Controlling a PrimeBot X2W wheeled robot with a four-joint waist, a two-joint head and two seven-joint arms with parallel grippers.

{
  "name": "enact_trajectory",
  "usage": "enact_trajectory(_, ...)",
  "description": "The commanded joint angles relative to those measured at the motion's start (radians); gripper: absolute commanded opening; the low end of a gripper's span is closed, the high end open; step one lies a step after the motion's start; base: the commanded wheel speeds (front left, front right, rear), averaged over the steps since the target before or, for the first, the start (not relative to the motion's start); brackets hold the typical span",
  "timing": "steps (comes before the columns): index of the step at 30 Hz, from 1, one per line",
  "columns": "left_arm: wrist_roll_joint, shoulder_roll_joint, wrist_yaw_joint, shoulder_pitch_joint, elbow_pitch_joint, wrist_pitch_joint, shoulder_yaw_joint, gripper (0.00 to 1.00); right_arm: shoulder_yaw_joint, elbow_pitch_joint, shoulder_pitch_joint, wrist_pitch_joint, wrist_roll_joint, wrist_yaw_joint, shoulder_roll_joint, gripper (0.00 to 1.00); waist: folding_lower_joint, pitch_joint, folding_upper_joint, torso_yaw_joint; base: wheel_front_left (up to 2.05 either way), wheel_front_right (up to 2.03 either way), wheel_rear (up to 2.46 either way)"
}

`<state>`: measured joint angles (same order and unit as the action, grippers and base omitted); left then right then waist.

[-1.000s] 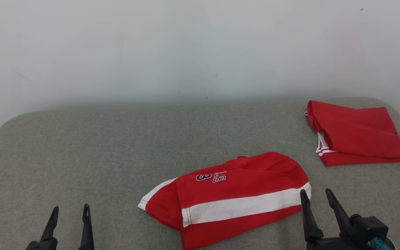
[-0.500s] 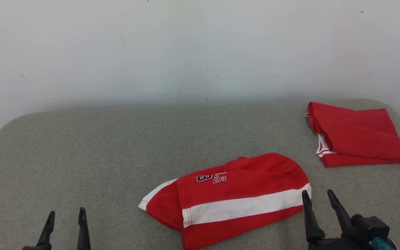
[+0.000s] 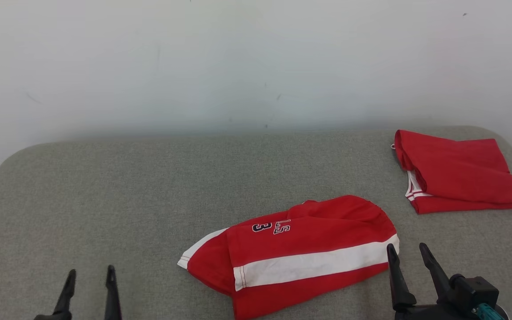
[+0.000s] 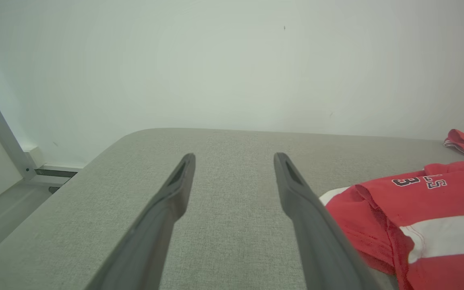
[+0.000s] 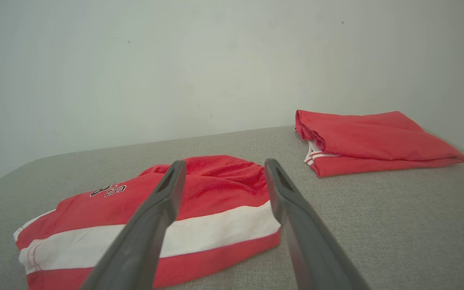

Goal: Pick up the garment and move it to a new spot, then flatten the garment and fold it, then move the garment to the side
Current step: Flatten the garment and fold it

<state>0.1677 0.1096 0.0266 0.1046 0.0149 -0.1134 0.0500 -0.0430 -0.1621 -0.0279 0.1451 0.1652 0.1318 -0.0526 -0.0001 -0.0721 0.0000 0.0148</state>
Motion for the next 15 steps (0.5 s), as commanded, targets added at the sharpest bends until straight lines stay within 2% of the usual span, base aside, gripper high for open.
enact_trajectory(1,-0.003,-0.002,0.008,0.004,-0.001,-0.001,-0.018,1.00,-0.002,0.002,-0.009,0.000,-0.008,-0.003,0.004,1.00,0.0001,0.002,0.0000,-0.001,0.00,0.00,0.00)
enact_trajectory(8,0.006,-0.028,0.055,-0.040,0.056,0.001,-0.142,1.00,-0.002,-0.002,-0.001,-0.004,-0.009,-0.003,0.003,1.00,0.0001,0.018,0.0000,-0.024,0.00,0.00,0.00)
enact_trajectory(15,0.052,-0.049,0.091,-0.116,0.210,-0.034,-0.291,1.00,0.010,-0.010,0.017,-0.004,-0.008,-0.003,0.003,1.00,0.0001,0.048,0.0000,-0.086,0.00,0.00,0.00)
